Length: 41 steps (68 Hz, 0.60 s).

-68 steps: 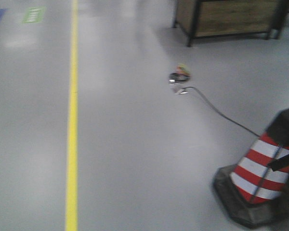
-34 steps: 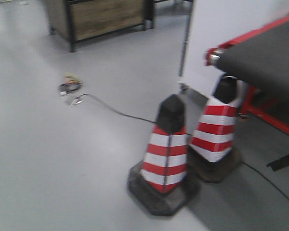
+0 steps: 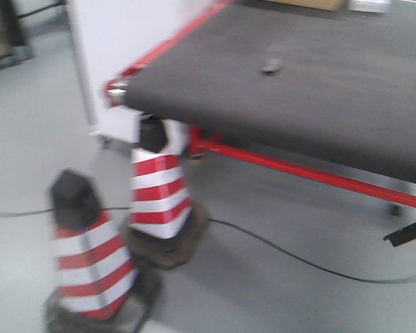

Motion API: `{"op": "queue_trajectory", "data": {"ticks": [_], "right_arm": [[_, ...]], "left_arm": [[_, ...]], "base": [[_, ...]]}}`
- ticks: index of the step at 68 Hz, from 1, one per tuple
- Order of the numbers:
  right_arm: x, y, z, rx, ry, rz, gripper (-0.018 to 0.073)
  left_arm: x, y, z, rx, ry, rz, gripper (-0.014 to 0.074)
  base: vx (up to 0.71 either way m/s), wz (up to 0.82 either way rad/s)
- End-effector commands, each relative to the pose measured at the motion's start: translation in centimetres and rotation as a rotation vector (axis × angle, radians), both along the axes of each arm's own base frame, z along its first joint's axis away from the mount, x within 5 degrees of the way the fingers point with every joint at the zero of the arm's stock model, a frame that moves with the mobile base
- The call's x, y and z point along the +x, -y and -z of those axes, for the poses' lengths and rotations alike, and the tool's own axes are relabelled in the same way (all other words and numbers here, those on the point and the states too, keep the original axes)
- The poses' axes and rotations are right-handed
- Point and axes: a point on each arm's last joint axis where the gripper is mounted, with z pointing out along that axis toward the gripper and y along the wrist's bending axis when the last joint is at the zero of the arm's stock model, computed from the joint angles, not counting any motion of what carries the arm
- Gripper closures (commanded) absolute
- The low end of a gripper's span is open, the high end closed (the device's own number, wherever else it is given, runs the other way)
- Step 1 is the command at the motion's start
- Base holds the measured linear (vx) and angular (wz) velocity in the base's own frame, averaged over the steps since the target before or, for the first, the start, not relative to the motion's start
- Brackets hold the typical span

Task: Move and align brake pads A on conveyor
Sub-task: 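Turn and drive up to the black conveyor belt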

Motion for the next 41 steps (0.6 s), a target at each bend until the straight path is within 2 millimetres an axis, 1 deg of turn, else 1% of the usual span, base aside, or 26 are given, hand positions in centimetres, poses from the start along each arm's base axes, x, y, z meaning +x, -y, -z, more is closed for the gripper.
{"op": "queue_trajectory", "data": {"ticks": [1,16,25,33,41], "right_arm": [[0.07,-0.12,-1.7,0.021,0.113,-0.015,0.0564],[0.07,-0.12,-1.7,0.021,0.113,-0.015,0.0564],[0.07,-0.12,-1.7,0.021,0.113,-0.015,0.0564],[0.07,-0.12,-1.7,0.021,0.113,-0.015,0.0564],[0.07,-0.12,-1.7,0.021,0.113,-0.015,0.0564]], "left_arm": [[0.22,0.3,-1.67,-0.05,0.101,0.02,0.0603],[0.22,0.3,-1.67,-0.05,0.101,0.02,0.0603],[0.22,0.3,-1.67,-0.05,0.101,0.02,0.0603],[0.22,0.3,-1.67,-0.05,0.101,0.02,0.0603],[0.22,0.3,-1.68,-0.051,0.102,0.02,0.0603]], "base": [[0.15,-0.92],[0.14,-0.87],[0.12,-0.72],[0.09,-0.45],[0.06,-0.18]]}}
